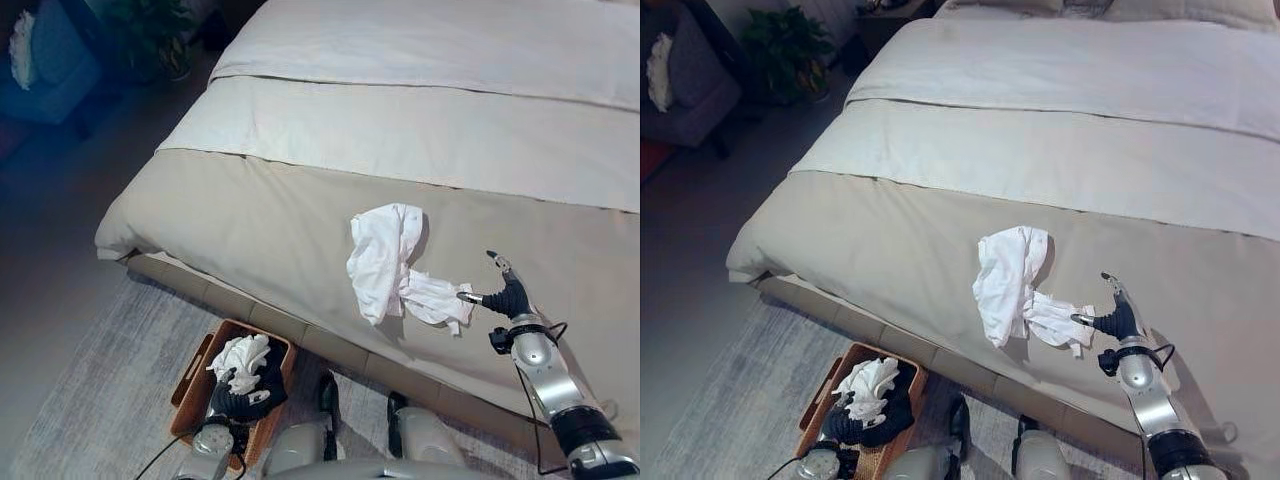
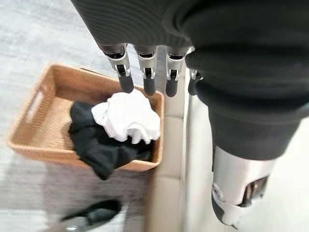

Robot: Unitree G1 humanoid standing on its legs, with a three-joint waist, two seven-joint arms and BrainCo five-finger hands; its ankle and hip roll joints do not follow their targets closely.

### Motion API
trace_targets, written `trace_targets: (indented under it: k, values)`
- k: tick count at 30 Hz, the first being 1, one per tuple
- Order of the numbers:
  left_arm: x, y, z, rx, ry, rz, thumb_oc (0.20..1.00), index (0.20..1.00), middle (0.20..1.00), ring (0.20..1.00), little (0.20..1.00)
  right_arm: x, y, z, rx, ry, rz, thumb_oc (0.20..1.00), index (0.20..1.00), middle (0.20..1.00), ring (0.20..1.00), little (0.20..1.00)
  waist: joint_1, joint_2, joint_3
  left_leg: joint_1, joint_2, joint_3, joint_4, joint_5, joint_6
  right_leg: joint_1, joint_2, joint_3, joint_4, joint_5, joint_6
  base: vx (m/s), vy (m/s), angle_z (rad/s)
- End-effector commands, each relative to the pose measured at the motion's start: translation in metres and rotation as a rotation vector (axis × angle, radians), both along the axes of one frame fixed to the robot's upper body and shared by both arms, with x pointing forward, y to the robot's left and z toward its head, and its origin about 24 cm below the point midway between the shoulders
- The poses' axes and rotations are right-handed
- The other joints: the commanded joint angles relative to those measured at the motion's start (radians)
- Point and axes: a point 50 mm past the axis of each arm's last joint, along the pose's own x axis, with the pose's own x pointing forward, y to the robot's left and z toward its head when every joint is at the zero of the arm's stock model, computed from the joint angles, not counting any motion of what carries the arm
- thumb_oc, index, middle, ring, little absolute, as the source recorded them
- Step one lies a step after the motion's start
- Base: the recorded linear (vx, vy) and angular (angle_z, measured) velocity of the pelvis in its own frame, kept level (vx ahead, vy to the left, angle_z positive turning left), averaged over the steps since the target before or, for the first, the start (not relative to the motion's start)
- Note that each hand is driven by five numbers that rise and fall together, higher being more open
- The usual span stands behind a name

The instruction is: Pick up clothes into the bucket

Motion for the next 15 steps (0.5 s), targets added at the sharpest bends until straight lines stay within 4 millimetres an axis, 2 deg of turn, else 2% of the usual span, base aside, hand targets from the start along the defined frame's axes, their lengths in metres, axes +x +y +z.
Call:
trace_targets:
  k: [1, 3, 9, 15]
  values:
    - [0.023, -0.007, 0.012, 0.025, -0.090, -0.093, 1.000, 1.000, 1.000, 1.000, 1.000, 0.029, 0.004, 0.038, -0.111, -0.141, 0.029, 1.000, 1.000, 1.000, 1.000, 1.000, 0.013, -0.023, 0.049, 0.037, -0.049, -0.006, 0.023, -0.031, 0.048, 0.046, -0.039, 0.030, -0.176, 0.149, 0.071, -0.04, -0.001, 0.06]
    - [0.023, -0.015, 0.013, 0.018, -0.096, -0.146, 1.000, 1.000, 1.000, 1.000, 1.000, 0.045, 0.003, 0.041, -0.140, -0.128, 0.008, 1.000, 1.000, 1.000, 1.000, 1.000, 0.026, -0.017, 0.081, 0.001, -0.056, -0.020, 0.044, -0.029, 0.051, 0.018, -0.045, 0.021, -0.152, 0.142, 0.067, -0.05, -0.009, 0.17]
    - [0.025, -0.015, 0.014, 0.025, -0.100, -0.140, 1.000, 1.000, 1.000, 1.000, 1.000, 0.070, 0.012, 0.050, -0.159, -0.118, 0.002, 1.000, 1.000, 1.000, 1.000, 1.000, 0.052, -0.025, 0.140, -0.064, -0.064, -0.045, 0.094, -0.034, 0.055, -0.033, -0.052, 0.009, -0.104, 0.134, 0.061, -0.03, -0.014, 0.17]
    - [0.031, -0.012, 0.016, 0.044, -0.120, -0.099, 1.000, 1.000, 1.000, 1.000, 1.000, 0.096, 0.017, 0.075, -0.057, -0.178, -0.071, 1.000, 1.000, 1.000, 1.000, 1.000, 0.087, -0.030, 0.203, -0.132, -0.071, -0.083, 0.105, -0.016, 0.057, -0.098, -0.065, -0.018, -0.052, 0.124, 0.053, -0.04, -0.013, 0.22]
